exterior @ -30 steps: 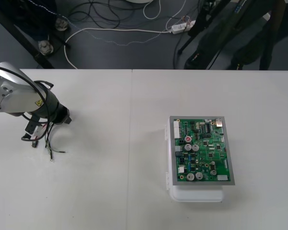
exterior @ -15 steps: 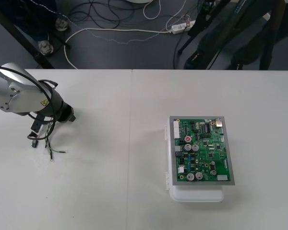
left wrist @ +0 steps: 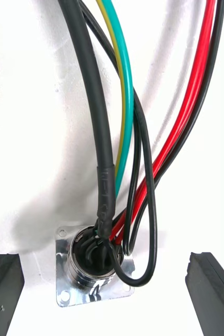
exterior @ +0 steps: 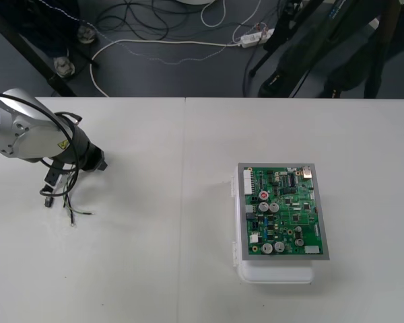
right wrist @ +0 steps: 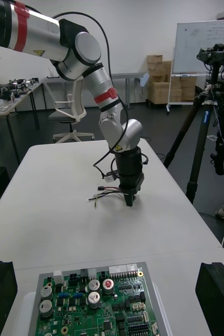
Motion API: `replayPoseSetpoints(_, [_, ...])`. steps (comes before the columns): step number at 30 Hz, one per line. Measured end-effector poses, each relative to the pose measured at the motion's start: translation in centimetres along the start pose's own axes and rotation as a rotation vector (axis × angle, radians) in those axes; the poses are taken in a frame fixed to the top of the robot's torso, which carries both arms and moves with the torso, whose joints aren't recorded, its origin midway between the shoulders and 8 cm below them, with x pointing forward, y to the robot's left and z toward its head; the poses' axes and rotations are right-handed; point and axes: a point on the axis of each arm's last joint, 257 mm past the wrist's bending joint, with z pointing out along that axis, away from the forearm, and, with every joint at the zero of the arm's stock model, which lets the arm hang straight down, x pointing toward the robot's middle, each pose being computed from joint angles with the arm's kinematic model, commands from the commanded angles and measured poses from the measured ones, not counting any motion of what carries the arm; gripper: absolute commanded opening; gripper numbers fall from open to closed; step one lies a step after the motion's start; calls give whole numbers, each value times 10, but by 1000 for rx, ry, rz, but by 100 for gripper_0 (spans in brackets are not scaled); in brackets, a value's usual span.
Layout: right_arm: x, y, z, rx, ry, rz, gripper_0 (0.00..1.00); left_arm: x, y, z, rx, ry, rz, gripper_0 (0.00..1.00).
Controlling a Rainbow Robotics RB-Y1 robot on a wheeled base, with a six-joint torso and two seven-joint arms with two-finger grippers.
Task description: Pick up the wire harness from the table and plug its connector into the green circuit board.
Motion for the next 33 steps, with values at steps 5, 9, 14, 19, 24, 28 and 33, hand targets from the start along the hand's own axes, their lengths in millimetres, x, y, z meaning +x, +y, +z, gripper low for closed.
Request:
replayPoseSetpoints(5, [0,0,0,0,0,0,100,-3,1,1,-2,-4,-1,91])
replayPoseSetpoints(9, [0,0,0,1,1,0,100,-5,2,3,-3,-8,-2,91])
replayPoseSetpoints(14, [1,0,0,1,4,0,100,-6,2,3,-4,-9,-2,91])
replayPoseSetpoints(19, [2,0,0,1,6,0,100,-7,2,3,-4,-10,-3,89])
replayPoseSetpoints(24, [2,0,0,1,6,0,100,-12,3,6,-7,-17,-4,57])
replayPoseSetpoints(28, [2,0,0,1,6,0,100,-15,4,7,-8,-22,-4,29])
replayPoseSetpoints(33, [2,0,0,1,6,1,100,-16,5,8,-9,-24,0,1])
